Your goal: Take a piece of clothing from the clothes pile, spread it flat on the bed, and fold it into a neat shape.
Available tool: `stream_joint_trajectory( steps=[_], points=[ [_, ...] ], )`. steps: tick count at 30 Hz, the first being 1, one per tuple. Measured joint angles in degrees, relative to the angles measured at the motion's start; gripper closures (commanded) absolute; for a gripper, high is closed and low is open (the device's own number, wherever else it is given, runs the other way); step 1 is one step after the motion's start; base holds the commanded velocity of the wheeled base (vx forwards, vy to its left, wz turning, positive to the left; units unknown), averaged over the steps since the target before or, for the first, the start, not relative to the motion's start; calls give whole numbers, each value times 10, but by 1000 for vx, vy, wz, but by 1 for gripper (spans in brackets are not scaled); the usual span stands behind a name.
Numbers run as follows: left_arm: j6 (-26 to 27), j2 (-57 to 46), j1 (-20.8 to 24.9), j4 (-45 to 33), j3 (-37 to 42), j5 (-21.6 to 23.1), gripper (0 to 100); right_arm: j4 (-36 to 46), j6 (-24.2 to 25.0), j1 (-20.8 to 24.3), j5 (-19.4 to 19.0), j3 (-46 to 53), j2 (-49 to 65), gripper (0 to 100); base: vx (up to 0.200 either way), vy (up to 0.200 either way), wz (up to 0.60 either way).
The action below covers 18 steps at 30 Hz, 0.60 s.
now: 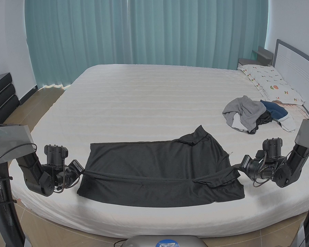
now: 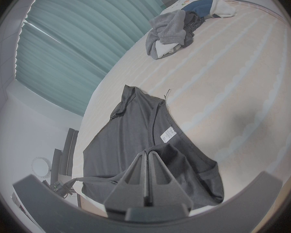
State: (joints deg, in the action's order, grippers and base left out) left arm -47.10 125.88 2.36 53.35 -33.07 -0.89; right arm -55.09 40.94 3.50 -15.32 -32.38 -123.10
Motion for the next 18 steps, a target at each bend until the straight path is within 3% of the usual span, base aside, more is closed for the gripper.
stream_joint_trajectory(
  steps=[6,18],
  points=[
    [4,-34,-2,-40,14,5,100,-1,7,-1,-27,42,40,100,0,0,0],
    [-6,-13,-2,-37,-13,7,100,-1,54,-1,-29,11,21,100,0,0,0]
  ],
)
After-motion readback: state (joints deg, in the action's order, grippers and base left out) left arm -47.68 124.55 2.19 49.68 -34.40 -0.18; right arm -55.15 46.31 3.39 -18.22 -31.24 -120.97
